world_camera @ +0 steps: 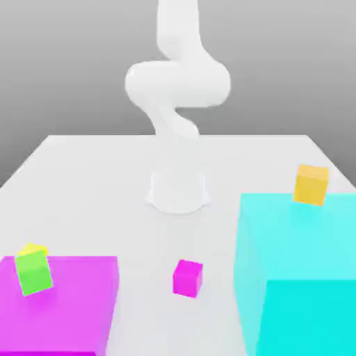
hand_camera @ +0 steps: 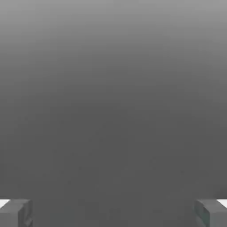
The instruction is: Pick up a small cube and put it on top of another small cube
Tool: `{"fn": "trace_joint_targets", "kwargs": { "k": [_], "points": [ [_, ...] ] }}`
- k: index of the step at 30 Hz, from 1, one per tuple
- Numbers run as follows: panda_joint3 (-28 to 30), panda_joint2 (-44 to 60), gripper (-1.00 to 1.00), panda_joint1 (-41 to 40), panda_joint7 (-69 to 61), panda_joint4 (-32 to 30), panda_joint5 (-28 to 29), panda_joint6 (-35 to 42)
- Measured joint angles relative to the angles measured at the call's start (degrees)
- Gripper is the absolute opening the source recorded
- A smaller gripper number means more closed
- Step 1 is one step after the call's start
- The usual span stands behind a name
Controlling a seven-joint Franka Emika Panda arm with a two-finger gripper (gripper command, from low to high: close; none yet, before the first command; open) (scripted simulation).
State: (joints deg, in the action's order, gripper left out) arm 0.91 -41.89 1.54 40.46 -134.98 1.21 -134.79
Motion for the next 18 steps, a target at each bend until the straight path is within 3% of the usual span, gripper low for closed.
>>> {"fn": "trace_joint_targets", "kwargs": {
  "k": [18],
  "points": [
    [10.68,28.32,0.0,11.51,-41.6,-23.07,5.21,-21.73]
  ]
}}
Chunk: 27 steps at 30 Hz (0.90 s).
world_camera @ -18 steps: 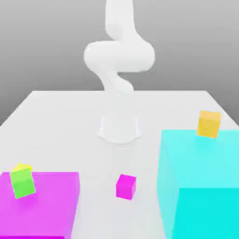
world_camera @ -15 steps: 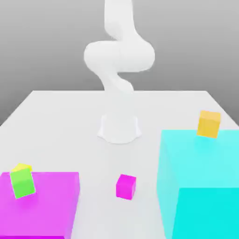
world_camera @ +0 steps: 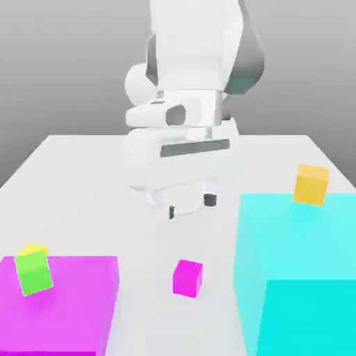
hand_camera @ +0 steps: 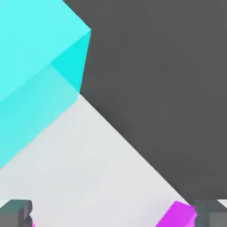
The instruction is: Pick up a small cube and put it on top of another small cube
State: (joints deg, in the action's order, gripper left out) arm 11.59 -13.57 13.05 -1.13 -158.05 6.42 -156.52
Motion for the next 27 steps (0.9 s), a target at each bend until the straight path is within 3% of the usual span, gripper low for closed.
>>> {"fn": "trace_joint_targets", "kwargs": {
  "k": [5,8,14,15,23,27],
  "points": [
    [2.19,7.94,0.0,2.85,-14.05,-6.39,-2.19,-6.06],
    [1.82,13.32,0.0,3.93,-21.75,-8.49,-6.34,-10.3],
    [-8.77,25.7,0.0,-4.36,-29.17,-6.62,-15.48,-20.24],
    [-10.11,27.53,-1.0,-5.66,-29.43,-6.28,-15.75,-21.75],
    [-9.73,26.55,-1.0,-5.36,-29.09,-6.47,-15.34,-20.83],
    [-6.31,18.93,-1.0,-3.31,-25.21,-7.94,-10.07,-14.67]
  ]
}}
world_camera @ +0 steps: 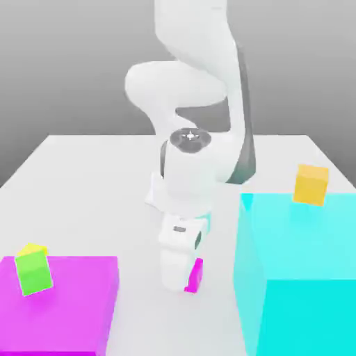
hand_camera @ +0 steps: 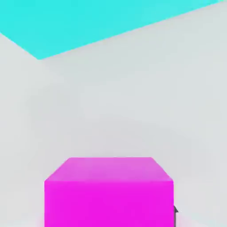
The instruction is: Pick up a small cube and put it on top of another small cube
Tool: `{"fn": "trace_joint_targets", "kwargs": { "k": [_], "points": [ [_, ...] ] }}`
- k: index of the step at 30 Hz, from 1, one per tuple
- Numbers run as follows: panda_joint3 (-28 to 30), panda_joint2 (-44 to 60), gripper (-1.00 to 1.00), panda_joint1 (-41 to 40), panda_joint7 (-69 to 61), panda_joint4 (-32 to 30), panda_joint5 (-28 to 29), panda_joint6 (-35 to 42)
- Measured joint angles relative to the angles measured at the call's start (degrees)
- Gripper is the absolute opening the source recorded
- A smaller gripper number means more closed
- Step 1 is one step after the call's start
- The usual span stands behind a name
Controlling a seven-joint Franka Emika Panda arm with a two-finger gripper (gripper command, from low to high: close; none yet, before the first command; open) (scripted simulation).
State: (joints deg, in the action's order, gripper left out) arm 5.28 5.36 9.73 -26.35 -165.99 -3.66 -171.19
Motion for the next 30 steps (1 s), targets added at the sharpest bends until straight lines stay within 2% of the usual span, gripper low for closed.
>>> {"fn": "trace_joint_targets", "kwargs": {
  "k": [3,5,21,26,27,30],
  "points": [
    [0.8,-5.83,-1.0,-0.6,3.01,-0.79,3.63,4.99],
    [2.22,-7.11,-1.0,-2.69,6.64,1.1,4.25,8.08],
    [11.85,-8.47,-1.0,-24.78,41.46,23.74,4.8,31.93],
    [11.44,-1.39,-1.0,-25.43,40.92,23.71,1.14,25.21],
    [11.36,-0.28,1.0,-25.5,40.59,23.5,0.64,23.93],
    [11.36,-0.28,1.0,-25.5,40.59,23.5,0.64,23.93]
  ]
}}
